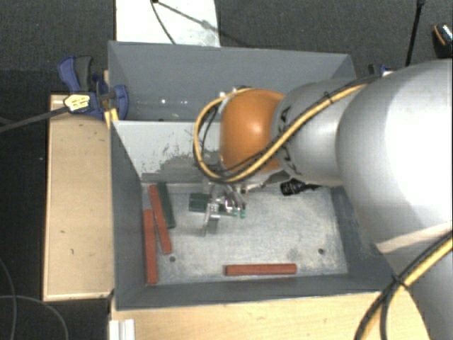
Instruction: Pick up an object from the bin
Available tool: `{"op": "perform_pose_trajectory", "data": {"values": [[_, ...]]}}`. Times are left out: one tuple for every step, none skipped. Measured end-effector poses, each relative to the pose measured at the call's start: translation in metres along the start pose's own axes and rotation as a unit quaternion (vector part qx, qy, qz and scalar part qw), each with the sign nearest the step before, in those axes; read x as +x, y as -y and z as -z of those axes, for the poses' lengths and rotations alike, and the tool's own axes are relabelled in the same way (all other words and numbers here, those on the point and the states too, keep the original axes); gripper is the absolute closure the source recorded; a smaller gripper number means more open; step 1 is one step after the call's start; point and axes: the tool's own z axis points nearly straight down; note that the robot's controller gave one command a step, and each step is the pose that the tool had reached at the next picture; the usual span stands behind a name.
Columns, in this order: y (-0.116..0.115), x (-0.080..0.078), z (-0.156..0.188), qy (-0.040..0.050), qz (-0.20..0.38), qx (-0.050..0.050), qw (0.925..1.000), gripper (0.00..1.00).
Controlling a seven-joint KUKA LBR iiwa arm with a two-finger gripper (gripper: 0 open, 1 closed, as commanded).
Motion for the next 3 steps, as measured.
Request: {"op": "perform_pose_trajectory", "data": {"values": [[-0.003, 0.0, 0.001, 0.0009, 0.0, -0.001, 1.0, 1.0], [0.002, 0.008, 0.114, 0.0052, -0.004, -0.003, 1.0, 1.0], [0.019, -0.005, 0.238, 0.0064, -0.015, -0.002, 0.9999, 1.0]]}}
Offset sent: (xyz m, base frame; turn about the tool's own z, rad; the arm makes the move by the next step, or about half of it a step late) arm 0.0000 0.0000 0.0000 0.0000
